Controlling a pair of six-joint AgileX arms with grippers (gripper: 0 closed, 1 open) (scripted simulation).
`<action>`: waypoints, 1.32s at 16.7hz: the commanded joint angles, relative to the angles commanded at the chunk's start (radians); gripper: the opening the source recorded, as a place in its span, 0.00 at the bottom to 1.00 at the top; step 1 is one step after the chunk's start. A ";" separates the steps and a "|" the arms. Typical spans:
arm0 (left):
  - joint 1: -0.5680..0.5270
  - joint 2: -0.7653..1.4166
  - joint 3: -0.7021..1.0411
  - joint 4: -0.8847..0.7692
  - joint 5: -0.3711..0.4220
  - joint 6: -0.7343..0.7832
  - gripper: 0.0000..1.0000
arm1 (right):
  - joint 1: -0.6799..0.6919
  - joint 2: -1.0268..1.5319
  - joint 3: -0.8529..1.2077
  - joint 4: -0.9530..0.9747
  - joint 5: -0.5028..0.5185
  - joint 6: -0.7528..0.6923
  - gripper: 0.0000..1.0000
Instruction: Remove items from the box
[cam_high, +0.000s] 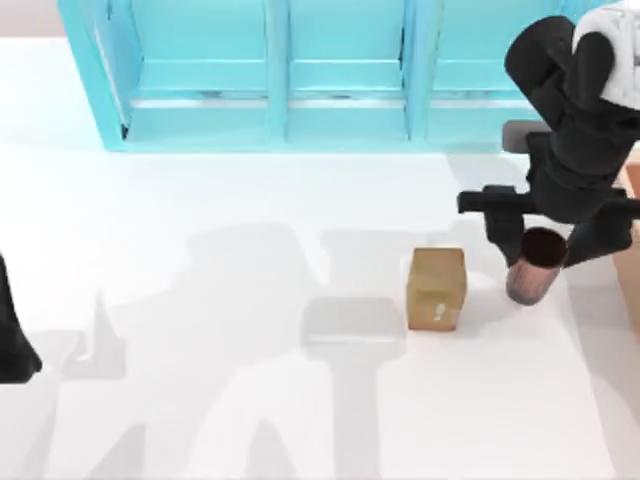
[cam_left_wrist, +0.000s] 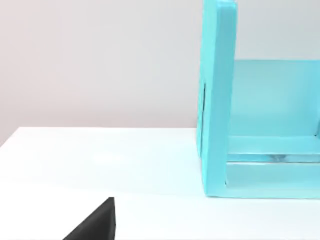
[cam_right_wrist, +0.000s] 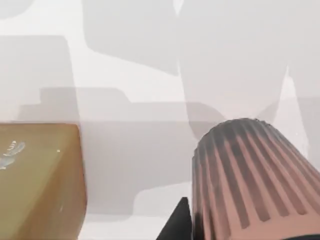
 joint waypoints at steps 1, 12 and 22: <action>0.000 0.000 0.000 0.000 0.000 0.000 1.00 | 0.001 0.006 -0.017 0.024 0.000 0.001 0.00; 0.000 0.000 0.000 0.000 0.000 0.000 1.00 | 0.003 0.015 -0.041 0.056 0.000 0.002 0.38; 0.000 0.000 0.000 0.000 0.000 0.000 1.00 | 0.003 0.015 -0.041 0.056 0.000 0.002 1.00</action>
